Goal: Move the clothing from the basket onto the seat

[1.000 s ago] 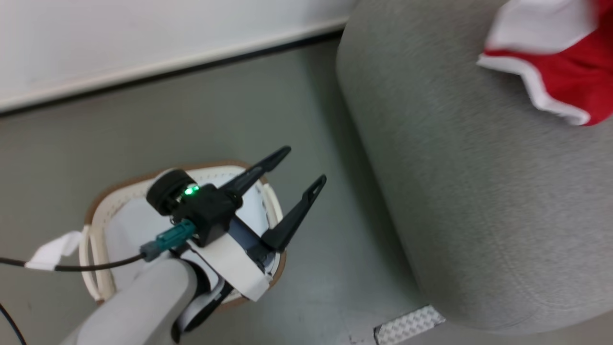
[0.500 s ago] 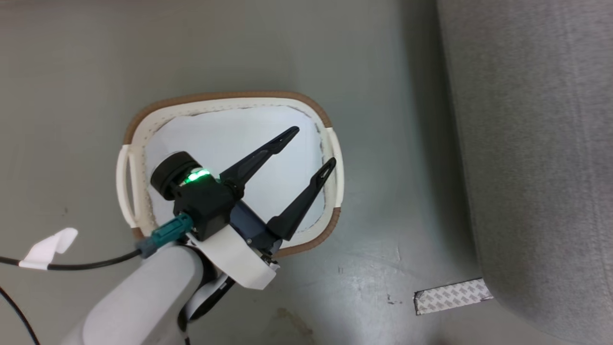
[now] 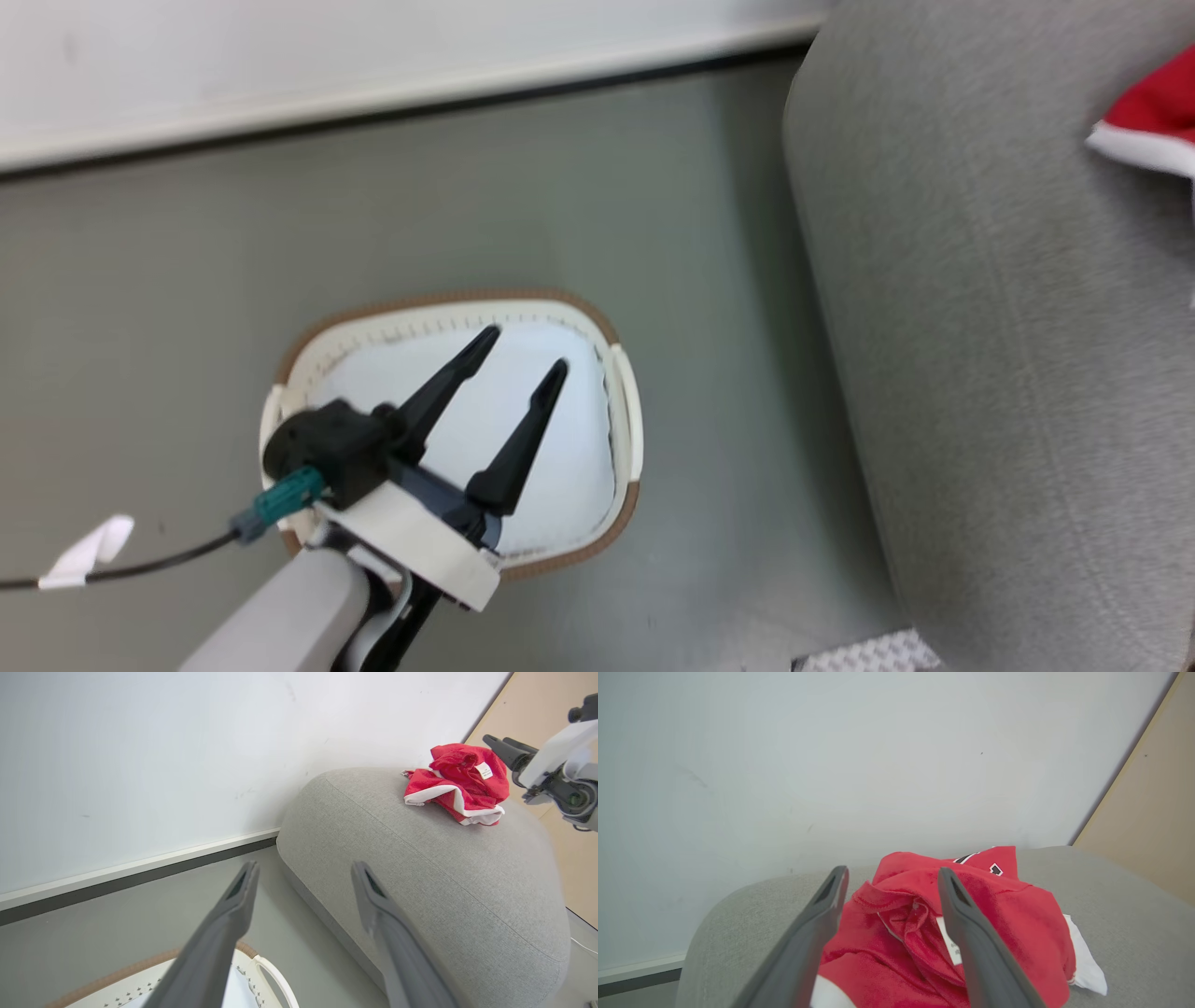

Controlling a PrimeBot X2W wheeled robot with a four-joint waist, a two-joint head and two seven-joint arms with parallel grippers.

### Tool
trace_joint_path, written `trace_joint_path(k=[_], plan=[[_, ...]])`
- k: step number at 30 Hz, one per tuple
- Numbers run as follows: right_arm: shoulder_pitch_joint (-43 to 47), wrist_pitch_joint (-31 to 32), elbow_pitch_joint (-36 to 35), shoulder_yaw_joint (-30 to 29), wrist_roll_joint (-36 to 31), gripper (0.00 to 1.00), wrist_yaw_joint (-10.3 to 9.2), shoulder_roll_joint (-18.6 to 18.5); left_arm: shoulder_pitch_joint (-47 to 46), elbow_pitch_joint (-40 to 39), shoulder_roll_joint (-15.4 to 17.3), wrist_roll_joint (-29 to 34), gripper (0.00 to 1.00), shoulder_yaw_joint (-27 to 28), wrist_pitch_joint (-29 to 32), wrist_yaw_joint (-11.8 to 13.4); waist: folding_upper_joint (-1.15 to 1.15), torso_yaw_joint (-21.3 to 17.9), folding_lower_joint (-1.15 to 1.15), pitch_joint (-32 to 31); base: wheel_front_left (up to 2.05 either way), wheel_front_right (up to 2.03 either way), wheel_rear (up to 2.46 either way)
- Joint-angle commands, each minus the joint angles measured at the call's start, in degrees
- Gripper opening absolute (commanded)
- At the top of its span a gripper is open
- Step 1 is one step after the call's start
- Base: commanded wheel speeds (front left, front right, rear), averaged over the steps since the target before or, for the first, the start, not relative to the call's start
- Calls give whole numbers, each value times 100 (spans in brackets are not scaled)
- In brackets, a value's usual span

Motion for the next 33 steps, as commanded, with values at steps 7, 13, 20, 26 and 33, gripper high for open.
trace_joint_path(k=[7,13,20,26,33], plan=[[1792,-8,-886,1710,1468,100,-15,14,1065,263,-236,-364,100,432,-98,150,0,22,0,-1799,0,0,0],[3163,-9,-1683,2282,2163,100,-15,30,1932,284,-520,-196,100,1108,-95,293,0,380,0,-2508,0,0,0],[4328,-8,-2257,2914,2325,100,-14,36,2611,596,-796,122,100,1864,-96,214,0,682,0,-2812,0,0,0],[4891,-8,-2255,3354,2526,100,-14,30,2968,785,-1046,571,100,2575,-96,-5,0,791,0,-2924,0,0,0],[5119,-9,-1941,3678,2787,100,-14,29,3182,1077,-1390,1148,100,3150,-97,-292,0,798,0,-2970,0,0,0]])
